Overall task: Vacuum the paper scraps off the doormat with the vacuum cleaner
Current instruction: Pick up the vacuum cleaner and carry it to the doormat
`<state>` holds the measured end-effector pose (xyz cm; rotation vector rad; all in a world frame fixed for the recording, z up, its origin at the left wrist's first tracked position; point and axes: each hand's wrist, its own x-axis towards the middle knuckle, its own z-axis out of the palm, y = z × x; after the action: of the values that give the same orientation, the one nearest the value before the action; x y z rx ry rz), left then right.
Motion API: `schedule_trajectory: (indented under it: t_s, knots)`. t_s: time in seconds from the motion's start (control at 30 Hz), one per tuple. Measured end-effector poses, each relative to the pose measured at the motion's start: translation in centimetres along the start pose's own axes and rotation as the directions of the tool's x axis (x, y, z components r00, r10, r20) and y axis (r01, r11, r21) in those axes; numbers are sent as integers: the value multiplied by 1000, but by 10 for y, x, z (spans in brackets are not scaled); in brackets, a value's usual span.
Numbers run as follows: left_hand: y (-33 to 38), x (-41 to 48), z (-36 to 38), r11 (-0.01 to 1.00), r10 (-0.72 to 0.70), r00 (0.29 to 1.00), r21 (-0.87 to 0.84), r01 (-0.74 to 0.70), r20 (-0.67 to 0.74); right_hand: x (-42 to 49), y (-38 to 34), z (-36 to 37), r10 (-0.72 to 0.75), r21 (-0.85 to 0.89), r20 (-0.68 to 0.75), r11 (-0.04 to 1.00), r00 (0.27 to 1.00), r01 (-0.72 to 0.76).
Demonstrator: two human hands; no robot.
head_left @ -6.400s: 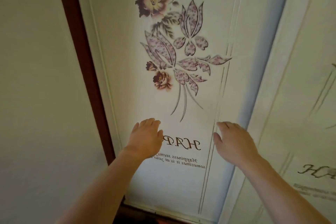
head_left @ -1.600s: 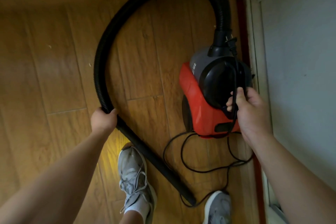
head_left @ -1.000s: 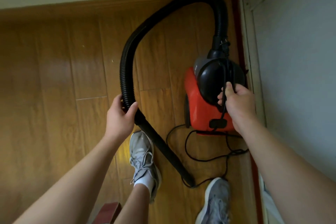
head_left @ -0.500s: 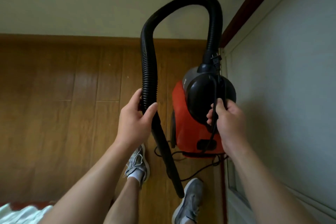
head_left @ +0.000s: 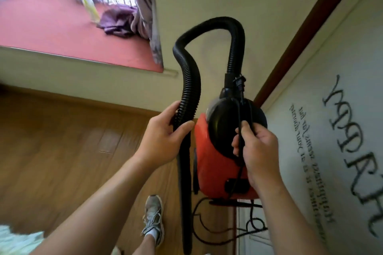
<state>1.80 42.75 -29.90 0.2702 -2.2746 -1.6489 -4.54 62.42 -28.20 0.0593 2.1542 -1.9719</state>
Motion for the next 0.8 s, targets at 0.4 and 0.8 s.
schedule_trajectory:
  t_s: [0.4, 0.8]
  knots:
    - [193, -43, -164, 969, 240, 954, 99, -225, -180, -112, -203, 57, -263, 74, 121, 964, 957, 256]
    - [243, -113, -343, 933, 326, 881, 266, -242, -343, -195, -285, 206, -438, 212, 189, 892, 879, 399]
